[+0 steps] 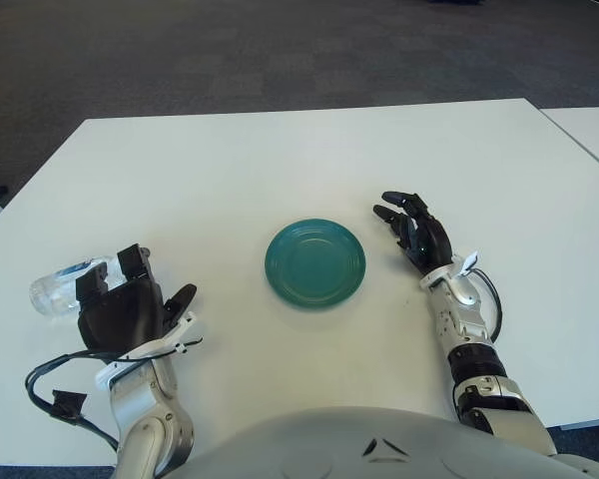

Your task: Put the bottle into the plate.

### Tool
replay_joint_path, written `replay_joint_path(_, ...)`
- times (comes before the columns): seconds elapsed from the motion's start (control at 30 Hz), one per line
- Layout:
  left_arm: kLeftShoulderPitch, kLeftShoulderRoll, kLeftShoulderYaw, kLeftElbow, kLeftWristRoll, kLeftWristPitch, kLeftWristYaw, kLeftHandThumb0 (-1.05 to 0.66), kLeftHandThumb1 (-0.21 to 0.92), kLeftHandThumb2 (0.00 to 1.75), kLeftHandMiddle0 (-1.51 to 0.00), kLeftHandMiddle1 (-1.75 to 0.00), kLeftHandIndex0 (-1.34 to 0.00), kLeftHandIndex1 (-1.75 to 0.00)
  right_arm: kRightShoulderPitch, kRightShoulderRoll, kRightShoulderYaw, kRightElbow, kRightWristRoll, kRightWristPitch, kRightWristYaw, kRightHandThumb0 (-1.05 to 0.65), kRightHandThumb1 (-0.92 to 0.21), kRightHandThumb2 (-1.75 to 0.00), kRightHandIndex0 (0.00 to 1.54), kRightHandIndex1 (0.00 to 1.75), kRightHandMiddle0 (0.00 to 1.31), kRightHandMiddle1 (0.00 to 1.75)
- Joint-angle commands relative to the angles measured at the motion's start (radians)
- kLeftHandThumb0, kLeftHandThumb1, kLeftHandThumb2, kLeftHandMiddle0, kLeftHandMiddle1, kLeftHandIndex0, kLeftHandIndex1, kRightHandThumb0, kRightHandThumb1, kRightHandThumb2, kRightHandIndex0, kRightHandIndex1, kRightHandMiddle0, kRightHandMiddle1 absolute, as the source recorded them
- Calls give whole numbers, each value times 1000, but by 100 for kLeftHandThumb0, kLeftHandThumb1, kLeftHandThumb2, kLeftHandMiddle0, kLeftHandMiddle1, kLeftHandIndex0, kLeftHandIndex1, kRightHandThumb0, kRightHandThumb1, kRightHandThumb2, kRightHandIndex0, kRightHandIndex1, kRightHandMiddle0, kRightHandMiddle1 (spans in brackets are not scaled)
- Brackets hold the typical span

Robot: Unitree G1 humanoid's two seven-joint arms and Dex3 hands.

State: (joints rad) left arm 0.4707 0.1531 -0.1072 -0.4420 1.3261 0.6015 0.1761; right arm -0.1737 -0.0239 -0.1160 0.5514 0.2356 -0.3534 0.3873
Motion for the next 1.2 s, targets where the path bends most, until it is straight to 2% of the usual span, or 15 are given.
replay_joint_path(0.0, -21, -2, 1, 23, 50, 19, -9, -105, 92, 55, -25, -28, 0, -102, 145, 51, 57, -126, -4, 149, -41, -65, -92, -62, 43, 81, 20, 115)
replay_joint_path(0.1, -30, -6, -2, 37, 87, 32, -5, -105, 92, 56, -25, -24, 0, -97, 170, 54, 70, -182, 1, 200, -52, -65, -92, -65, 43, 90, 20, 119)
replay_joint_path(0.23, -34, -7, -12, 51, 146, 44, 11, -105, 92, 57, -26, -19, 0, -92, 182, 51, 75, -219, 8, 238, -57, -65, -92, -66, 42, 93, 18, 120)
replay_joint_path(0.63, -27, -61, -58, 36, 296, 66, 32, -105, 92, 60, -28, -15, 0, -83, 177, 54, 73, -235, 12, 274, -64, -63, -92, -62, 40, 93, 16, 121)
replay_joint_path(0.9, -13, -107, -80, -7, 359, 67, 79, -105, 92, 62, -31, -15, 0, -89, 160, 57, 67, -219, 15, 287, -68, -64, -92, -58, 39, 94, 16, 119)
replay_joint_path(1.17, -15, -125, -75, -11, 387, 63, 119, -105, 92, 62, -34, -16, 0, -98, 152, 58, 70, -207, 14, 280, -64, -62, -92, -58, 41, 95, 18, 121)
